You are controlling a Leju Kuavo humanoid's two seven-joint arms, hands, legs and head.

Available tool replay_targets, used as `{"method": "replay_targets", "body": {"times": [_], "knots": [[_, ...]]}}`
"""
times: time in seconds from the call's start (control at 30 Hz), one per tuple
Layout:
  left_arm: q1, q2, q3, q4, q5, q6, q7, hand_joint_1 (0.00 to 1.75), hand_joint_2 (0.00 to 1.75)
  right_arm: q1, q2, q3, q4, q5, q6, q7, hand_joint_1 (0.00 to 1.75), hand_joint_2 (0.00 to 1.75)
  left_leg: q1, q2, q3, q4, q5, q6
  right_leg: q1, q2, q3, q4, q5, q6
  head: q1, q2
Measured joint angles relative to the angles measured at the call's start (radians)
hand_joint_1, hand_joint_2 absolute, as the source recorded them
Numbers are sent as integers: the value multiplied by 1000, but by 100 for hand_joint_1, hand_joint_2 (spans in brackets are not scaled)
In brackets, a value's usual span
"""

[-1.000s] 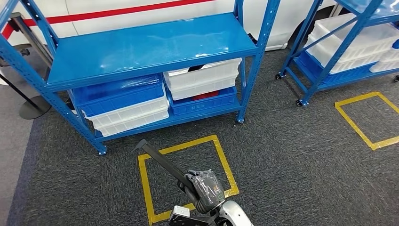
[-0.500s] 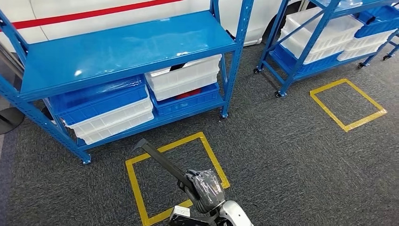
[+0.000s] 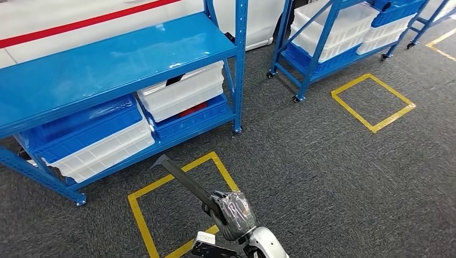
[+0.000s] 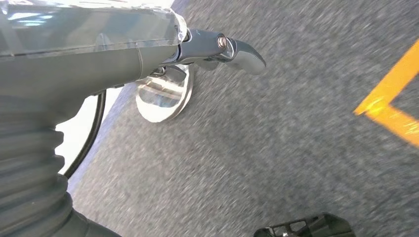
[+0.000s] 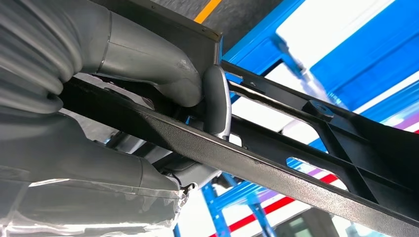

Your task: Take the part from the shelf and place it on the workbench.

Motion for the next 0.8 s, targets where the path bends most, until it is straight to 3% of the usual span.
{"method": "replay_targets", "body": {"times": [0.07,0.1,0.13,0.2,0.27,0.33,0.4,0.43,0.47,0.53,0.6,0.7,0.77,0.8], "knots": [[0,0,1,0,4,9,-12,0,175,-1,0,0,1,0,-3,-3,175,175,-1,-31,53,-125,51,9,2,19,-2,5,-1,6,0,0],[0,0,2,0,6,11,-17,0,175,-1,0,-1,2,0,-5,-5,175,175,-2,-42,66,-157,58,13,2,26,-4,7,-1,11,0,0],[0,0,3,0,8,12,-21,0,175,-1,0,-1,2,0,-7,-7,175,175,-3,-47,70,-167,56,16,1,33,-7,7,1,17,0,0],[-1,-1,5,0,12,7,-32,0,175,1,0,-4,2,-2,-13,-9,175,175,-3,-34,73,-175,62,26,-2,40,-10,6,3,30,0,0],[-1,-4,7,0,18,-8,-41,0,175,3,0,-7,1,-4,-19,-9,175,175,1,-18,78,-185,69,38,-1,11,-25,41,-22,42,0,0],[2,-7,10,0,25,-26,-44,0,175,5,0,-9,0,-5,-20,-10,175,175,2,0,79,-189,71,46,-4,-30,-79,153,-83,53,0,0],[6,-8,17,0,33,-42,-44,0,175,10,-1,-10,-1,-4,-19,-11,175,175,1,21,79,-188,69,46,-9,-43,-139,270,-125,61,0,0],[8,-9,20,0,37,-49,-44,0,175,12,-2,-11,-1,-2,-18,-11,175,175,1,31,80,-188,68,45,-11,-46,-146,283,-120,64,0,0],[9,-10,23,0,40,-57,-44,0,175,14,-4,-11,-1,0,-18,-11,175,175,1,40,81,-188,66,43,-13,-50,-132,255,-96,65,0,0],[9,-14,25,0,43,-76,-41,0,175,17,-5,-12,-1,3,-19,-11,175,175,-1,55,87,-188,61,36,-14,-76,-60,117,-34,61,0,0],[8,-16,26,0,41,-96,-31,0,175,20,-6,-12,-4,6,-21,-11,175,175,-5,65,92,-186,54,24,-7,-95,-9,17,-6,47,0,0],[4,-19,28,0,40,-127,-13,0,175,34,-9,-14,-12,9,-25,-8,175,175,-7,80,98,-187,47,7,-1,-80,-4,1,-6,25,0,0],[2,-20,30,0,38,-141,-3,0,175,44,-11,-17,-21,11,-29,-5,175,175,-2,63,90,-158,22,-2,-4,-66,0,-7,-3,12,0,0],[1,-21,31,0,37,-144,0,0,175,48,-11,-17,-25,12,-31,-4,175,175,-1,47,72,-115,-5,-4,-7,-59,3,-10,-1,5,0,0]]}}
